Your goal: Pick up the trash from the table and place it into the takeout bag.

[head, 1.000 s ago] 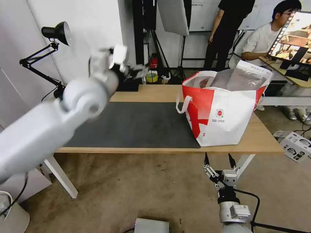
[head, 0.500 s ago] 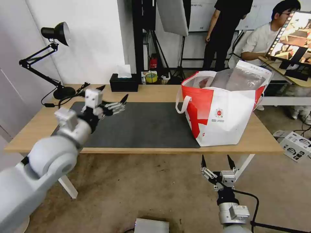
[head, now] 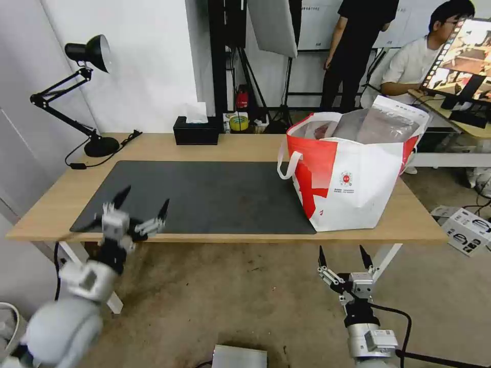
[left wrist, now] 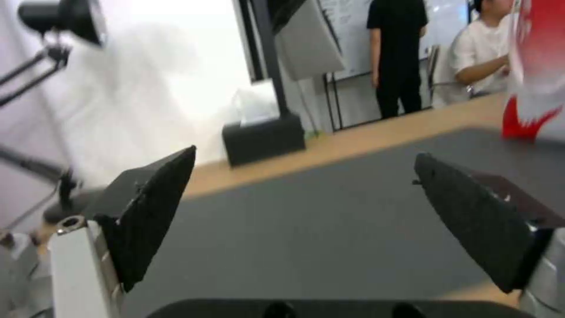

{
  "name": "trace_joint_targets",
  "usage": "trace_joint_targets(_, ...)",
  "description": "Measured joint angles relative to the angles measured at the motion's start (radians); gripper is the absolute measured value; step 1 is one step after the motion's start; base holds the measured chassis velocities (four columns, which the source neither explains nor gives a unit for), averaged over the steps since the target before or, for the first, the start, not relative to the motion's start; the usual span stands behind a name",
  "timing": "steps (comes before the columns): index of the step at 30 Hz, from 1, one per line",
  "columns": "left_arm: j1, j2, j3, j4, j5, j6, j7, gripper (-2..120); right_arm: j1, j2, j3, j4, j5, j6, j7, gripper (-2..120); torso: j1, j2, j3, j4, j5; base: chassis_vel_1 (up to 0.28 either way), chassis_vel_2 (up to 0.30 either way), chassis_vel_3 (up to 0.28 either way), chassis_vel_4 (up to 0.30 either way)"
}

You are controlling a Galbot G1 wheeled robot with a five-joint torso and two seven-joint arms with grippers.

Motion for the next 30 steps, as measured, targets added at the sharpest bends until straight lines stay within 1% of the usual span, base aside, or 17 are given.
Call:
trace_joint_targets(1, 0.012, -0.017, 0.000, 0.012, 0.012, -0.019, 0.005, 100, -0.001, 0.000, 0.001, 0.000, -0.002, 0.001, 0.001, 100, 0.000, 0.000, 0.000, 0.0000, -0.0002, 0.000, 0.000, 0.000, 0.000)
trace_joint_targets(2, 0.032, -0.049, -0.001, 0.033, 0.031, -0.058, 0.010, 100, -0.004, 0.002, 0.003, -0.002, -0.006, 0.002, 0.002, 100, 0.000, 0.000, 0.000, 0.0000, 0.0000, 0.000, 0.000, 0.000, 0.000)
trace_joint_targets(3, 0.032, -0.049, -0.001, 0.033, 0.031, -0.058, 0.010, 100, -0.004, 0.002, 0.003, -0.002, -0.006, 0.002, 0.002, 100, 0.000, 0.000, 0.000, 0.0000, 0.0000, 0.000, 0.000, 0.000, 0.000)
trace_joint_targets(7, 0.064, -0.107, -0.006, 0.078, 0.066, -0.121, 0.018, 100, -0.010, 0.010, 0.007, -0.004, -0.024, 0.004, 0.006, 100, 0.000, 0.000, 0.000, -0.0001, 0.0002, 0.000, 0.000, 0.000, 0.000)
trace_joint_targets(8, 0.064, -0.107, -0.006, 0.078, 0.066, -0.121, 0.018, 100, -0.010, 0.010, 0.007, -0.004, -0.024, 0.004, 0.006, 100, 0.000, 0.000, 0.000, -0.0001, 0.0002, 0.000, 0.000, 0.000, 0.000)
trace_joint_targets(11, 0.083, -0.146, -0.006, 0.107, 0.079, -0.160, 0.025, 100, -0.014, 0.016, 0.011, -0.008, -0.037, 0.005, 0.007, 100, 0.000, 0.000, 0.000, -0.0001, 0.0001, 0.000, 0.000, 0.000, 0.000)
trace_joint_targets(12, 0.083, -0.146, -0.006, 0.107, 0.079, -0.160, 0.025, 100, -0.014, 0.016, 0.011, -0.008, -0.037, 0.005, 0.007, 100, 0.000, 0.000, 0.000, -0.0001, 0.0001, 0.000, 0.000, 0.000, 0.000)
trace_joint_targets(15, 0.096, -0.189, -0.007, 0.139, 0.087, -0.197, 0.034, 100, -0.016, 0.023, 0.016, -0.013, -0.045, 0.005, 0.008, 100, 0.000, 0.000, 0.000, -0.0001, 0.0000, 0.000, 0.000, 0.000, 0.000)
trace_joint_targets(19, 0.106, -0.210, -0.002, 0.158, 0.093, -0.217, 0.041, 100, -0.017, 0.027, 0.017, -0.015, -0.048, 0.004, 0.008, 100, 0.000, 0.000, 0.000, 0.0000, 0.0000, 0.000, 0.000, 0.000, 0.000)
trace_joint_targets(30, 0.097, -0.227, 0.004, 0.161, 0.095, -0.221, 0.042, 100, -0.021, 0.033, 0.014, -0.025, -0.050, 0.000, 0.009, 100, 0.000, 0.000, 0.000, -0.0001, 0.0000, 0.000, 0.000, 0.000, 0.000)
